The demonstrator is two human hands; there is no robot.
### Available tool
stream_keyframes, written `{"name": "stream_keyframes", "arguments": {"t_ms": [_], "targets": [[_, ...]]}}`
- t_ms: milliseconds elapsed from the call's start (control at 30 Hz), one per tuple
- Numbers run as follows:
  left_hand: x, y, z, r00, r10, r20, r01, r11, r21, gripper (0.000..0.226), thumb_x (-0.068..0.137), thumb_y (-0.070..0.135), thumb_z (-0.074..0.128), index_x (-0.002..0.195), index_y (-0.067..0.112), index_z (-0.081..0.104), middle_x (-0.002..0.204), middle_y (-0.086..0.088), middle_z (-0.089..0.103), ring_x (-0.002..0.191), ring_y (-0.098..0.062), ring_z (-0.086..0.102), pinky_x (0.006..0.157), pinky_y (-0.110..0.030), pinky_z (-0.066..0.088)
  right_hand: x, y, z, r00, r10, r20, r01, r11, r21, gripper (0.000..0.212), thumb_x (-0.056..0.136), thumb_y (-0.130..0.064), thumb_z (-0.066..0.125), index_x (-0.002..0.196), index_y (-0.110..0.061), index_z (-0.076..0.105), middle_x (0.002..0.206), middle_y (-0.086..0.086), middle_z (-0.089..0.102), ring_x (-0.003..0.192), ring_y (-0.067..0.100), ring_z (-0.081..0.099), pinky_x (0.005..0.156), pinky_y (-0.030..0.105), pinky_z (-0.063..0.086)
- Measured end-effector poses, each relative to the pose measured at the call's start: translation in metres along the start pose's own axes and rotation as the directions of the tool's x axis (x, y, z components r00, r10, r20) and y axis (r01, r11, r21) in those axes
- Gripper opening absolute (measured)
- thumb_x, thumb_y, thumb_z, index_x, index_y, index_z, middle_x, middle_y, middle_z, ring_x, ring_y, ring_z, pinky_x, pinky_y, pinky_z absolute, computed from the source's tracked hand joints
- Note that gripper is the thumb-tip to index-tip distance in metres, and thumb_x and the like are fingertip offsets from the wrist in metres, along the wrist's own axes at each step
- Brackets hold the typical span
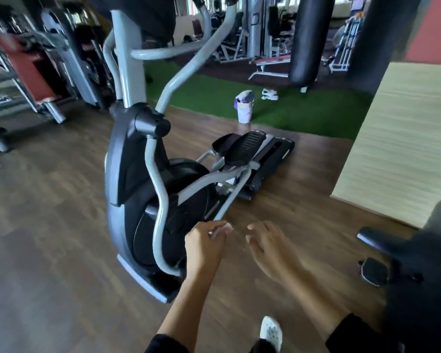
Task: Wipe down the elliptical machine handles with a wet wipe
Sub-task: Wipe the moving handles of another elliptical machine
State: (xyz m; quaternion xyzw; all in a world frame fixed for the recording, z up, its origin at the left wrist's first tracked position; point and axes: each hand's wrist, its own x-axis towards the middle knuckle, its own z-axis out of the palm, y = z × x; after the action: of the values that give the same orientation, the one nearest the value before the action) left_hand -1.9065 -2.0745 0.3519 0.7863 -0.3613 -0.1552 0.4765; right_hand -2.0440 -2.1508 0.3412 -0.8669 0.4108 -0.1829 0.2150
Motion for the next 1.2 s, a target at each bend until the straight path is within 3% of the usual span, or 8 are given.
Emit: {"name": "stream_keyframes", "arguments": {"t_ms": [233, 367, 500, 600, 733, 867, 933, 1200], "targets": [[0.152, 0.053, 0.062, 0.995, -0.037, -0.090, 0.030, 0.997, -0.077, 0.007, 0.082, 0.025, 0.072, 0.083, 0.030, 0.077, 0.082, 0.014, 0.069, 0.077, 0.007, 0.062, 0.066, -0.002, 0.041, 0.180, 0.049, -0.038, 0.992, -0.124, -0.015, 0.123, 0.991, -0.054, 0.032, 0.100, -0.030, 0.046, 0.127, -0.016, 0.055, 0.123, 0.002, 0.058, 0.113, 0.021, 0.054, 0.087, 0.027, 0.044], [0.226, 0.078, 0.081, 0.987, -0.012, -0.161, 0.000, 0.997, -0.073, 0.004, 0.081, 0.022, 0.073, 0.080, 0.022, 0.078, 0.070, 0.022, 0.066, 0.069, 0.008, 0.061, 0.062, -0.003, 0.042, 0.266, 0.062, -0.054, 0.984, -0.179, -0.012, 0.178, 0.983, -0.052, 0.034, 0.099, -0.029, 0.046, 0.129, -0.013, 0.053, 0.123, 0.003, 0.056, 0.113, 0.022, 0.052, 0.089, 0.029, 0.044], [0.305, 0.089, 0.102, 0.979, 0.032, -0.199, -0.039, 0.999, -0.034, 0.007, 0.082, 0.023, 0.072, 0.084, 0.024, 0.078, 0.083, 0.010, 0.070, 0.075, 0.002, 0.063, 0.063, -0.003, 0.040, 0.348, 0.075, -0.058, 0.974, -0.227, -0.006, 0.226, 0.973, -0.043, 0.035, 0.099, -0.027, 0.047, 0.130, -0.012, 0.052, 0.123, 0.005, 0.055, 0.113, 0.024, 0.051, 0.089, 0.033, 0.046], [0.358, 0.097, 0.115, 0.976, 0.054, -0.212, -0.071, 0.995, -0.076, 0.006, 0.079, 0.020, 0.075, 0.080, 0.025, 0.078, 0.076, 0.015, 0.069, 0.071, 0.006, 0.062, 0.066, -0.009, 0.043, 0.406, 0.086, -0.057, 0.973, -0.226, -0.035, 0.225, 0.974, -0.035, 0.036, 0.099, -0.031, 0.046, 0.130, -0.013, 0.051, 0.124, 0.004, 0.054, 0.115, 0.022, 0.051, 0.089, 0.033, 0.047], [0.427, 0.118, 0.118, 0.956, 0.076, -0.282, -0.110, 0.988, -0.106, 0.009, 0.078, 0.023, 0.076, 0.085, 0.028, 0.078, 0.083, 0.008, 0.070, 0.078, -0.005, 0.065, 0.076, -0.021, 0.051, 0.484, 0.086, -0.066, 0.970, -0.239, -0.044, 0.239, 0.971, -0.015, 0.041, 0.101, -0.031, 0.044, 0.138, -0.013, 0.042, 0.134, 0.005, 0.047, 0.125, 0.023, 0.044, 0.094, 0.031, 0.044], [0.479, 0.156, 0.109, 0.913, 0.177, -0.366, -0.229, 0.968, -0.102, 0.013, 0.078, 0.021, 0.077, 0.087, 0.030, 0.078, 0.083, 0.009, 0.069, 0.078, -0.001, 0.064, 0.077, -0.016, 0.048, 0.554, 0.071, -0.093, 0.937, -0.301, -0.180, 0.315, 0.947, 0.060, 0.046, 0.100, -0.027, 0.046, 0.140, -0.008, 0.036, 0.139, 0.010, 0.042, 0.127, 0.025, 0.043, 0.087, 0.019, 0.033], [0.499, 0.177, 0.103, 0.883, 0.236, -0.405, -0.293, 0.953, -0.083, 0.015, 0.079, 0.019, 0.077, 0.091, 0.028, 0.077, 0.085, 0.014, 0.068, 0.080, 0.004, 0.062, 0.076, -0.009, 0.046, 0.585, 0.061, -0.110, 0.915, -0.313, -0.257, 0.355, 0.924, 0.140, 0.051, 0.100, -0.027, 0.044, 0.144, -0.006, 0.031, 0.143, 0.011, 0.038, 0.132, 0.023, 0.038, 0.094, 0.016, 0.028], [0.558, 0.260, 0.086, 0.705, 0.352, -0.616, -0.470, 0.882, -0.034, 0.014, 0.079, 0.023, 0.076, 0.091, 0.031, 0.076, 0.084, 0.015, 0.069, 0.078, 0.001, 0.063, 0.074, -0.011, 0.045, 0.686, 0.020, -0.182, 0.771, -0.372, -0.517, 0.559, 0.785, 0.269, 0.062, 0.099, -0.041, 0.036, 0.149, -0.008, 0.023, 0.149, 0.008, 0.030, 0.132, 0.023, 0.041, 0.107, 0.045, 0.038]]}}
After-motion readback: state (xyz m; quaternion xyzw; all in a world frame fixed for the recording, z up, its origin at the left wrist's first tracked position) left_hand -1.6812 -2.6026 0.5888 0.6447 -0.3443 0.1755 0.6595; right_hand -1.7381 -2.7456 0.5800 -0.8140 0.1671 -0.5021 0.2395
